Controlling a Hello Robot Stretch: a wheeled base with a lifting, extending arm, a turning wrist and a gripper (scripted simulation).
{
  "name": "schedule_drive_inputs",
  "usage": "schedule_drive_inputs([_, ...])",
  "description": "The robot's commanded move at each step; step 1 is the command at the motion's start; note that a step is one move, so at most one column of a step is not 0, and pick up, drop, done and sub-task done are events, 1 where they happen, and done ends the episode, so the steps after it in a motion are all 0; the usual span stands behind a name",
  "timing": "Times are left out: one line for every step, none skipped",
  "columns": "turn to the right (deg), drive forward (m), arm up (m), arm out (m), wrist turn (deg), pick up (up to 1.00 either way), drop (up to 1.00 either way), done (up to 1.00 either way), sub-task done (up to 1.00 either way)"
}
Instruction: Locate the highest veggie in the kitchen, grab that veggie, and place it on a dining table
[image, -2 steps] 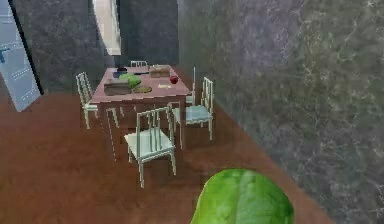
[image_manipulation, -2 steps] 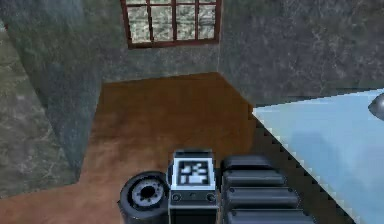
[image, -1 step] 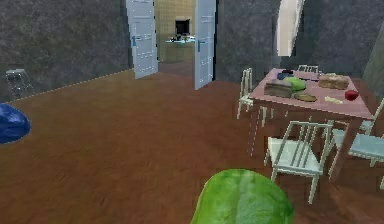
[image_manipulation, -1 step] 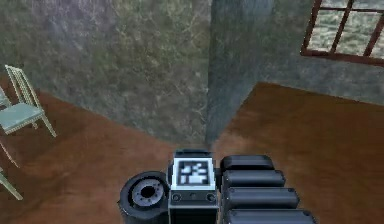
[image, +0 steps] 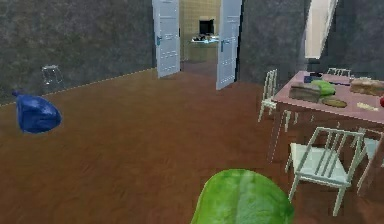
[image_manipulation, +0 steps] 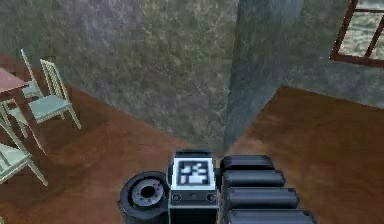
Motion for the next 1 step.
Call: schedule_drive_inputs([0.0,1.0,0.0,0.0,0.0,0.0,0.0,0.0,0.0])
